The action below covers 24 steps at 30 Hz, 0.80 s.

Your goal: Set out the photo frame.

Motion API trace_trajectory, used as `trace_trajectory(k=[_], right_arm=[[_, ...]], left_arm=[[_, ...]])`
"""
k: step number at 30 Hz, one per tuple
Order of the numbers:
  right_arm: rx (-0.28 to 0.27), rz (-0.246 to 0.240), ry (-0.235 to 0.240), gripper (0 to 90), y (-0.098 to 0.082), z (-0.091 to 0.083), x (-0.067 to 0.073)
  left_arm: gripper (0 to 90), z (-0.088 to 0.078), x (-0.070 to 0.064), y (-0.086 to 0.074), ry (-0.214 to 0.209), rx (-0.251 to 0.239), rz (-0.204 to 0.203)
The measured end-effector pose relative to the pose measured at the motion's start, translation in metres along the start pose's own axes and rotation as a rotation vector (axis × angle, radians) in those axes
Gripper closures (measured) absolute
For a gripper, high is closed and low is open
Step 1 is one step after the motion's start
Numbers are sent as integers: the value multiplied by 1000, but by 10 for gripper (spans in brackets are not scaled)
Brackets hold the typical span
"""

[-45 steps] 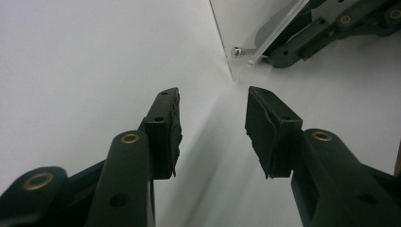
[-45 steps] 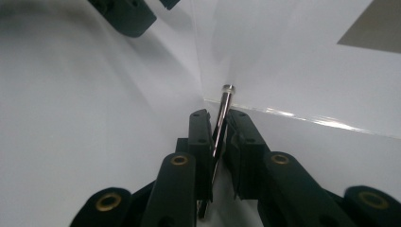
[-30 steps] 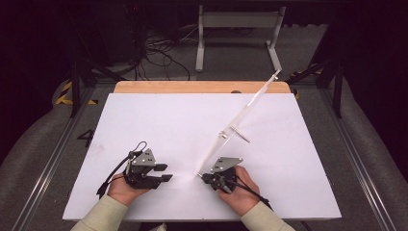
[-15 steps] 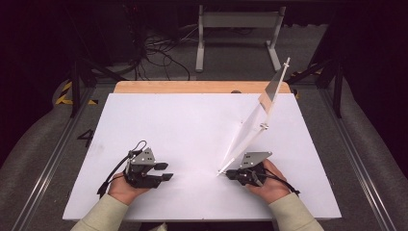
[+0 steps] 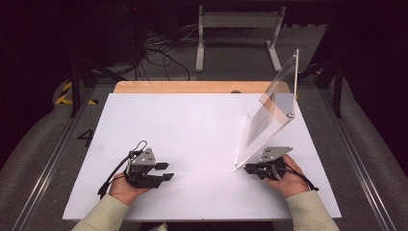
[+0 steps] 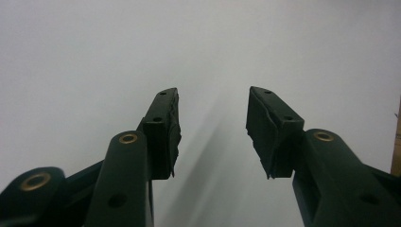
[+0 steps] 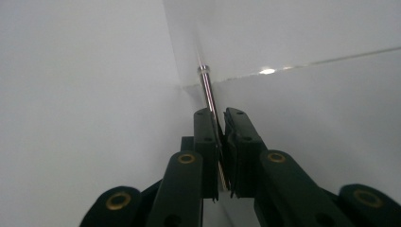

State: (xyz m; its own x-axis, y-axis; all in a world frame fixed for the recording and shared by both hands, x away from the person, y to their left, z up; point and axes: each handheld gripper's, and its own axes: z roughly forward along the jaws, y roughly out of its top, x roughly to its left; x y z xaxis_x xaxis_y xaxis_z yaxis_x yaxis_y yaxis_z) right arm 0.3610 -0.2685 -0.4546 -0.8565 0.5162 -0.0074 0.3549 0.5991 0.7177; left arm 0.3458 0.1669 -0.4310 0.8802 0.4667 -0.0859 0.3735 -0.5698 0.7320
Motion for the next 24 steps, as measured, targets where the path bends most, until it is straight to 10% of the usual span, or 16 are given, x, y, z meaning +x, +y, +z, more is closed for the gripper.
trace_trajectory(k=[11,19,24], right_arm=[[-3,74,-63,833,-6,-12,-4],[-177,127,-173,500,11,-31,30],[-346,279,-285,447,26,-38,52]], left_arm=[[547,2,1,1,11,-13,-1],[540,3,3,2,18,-22,-11],[539,4,3,2,20,-23,-10]])
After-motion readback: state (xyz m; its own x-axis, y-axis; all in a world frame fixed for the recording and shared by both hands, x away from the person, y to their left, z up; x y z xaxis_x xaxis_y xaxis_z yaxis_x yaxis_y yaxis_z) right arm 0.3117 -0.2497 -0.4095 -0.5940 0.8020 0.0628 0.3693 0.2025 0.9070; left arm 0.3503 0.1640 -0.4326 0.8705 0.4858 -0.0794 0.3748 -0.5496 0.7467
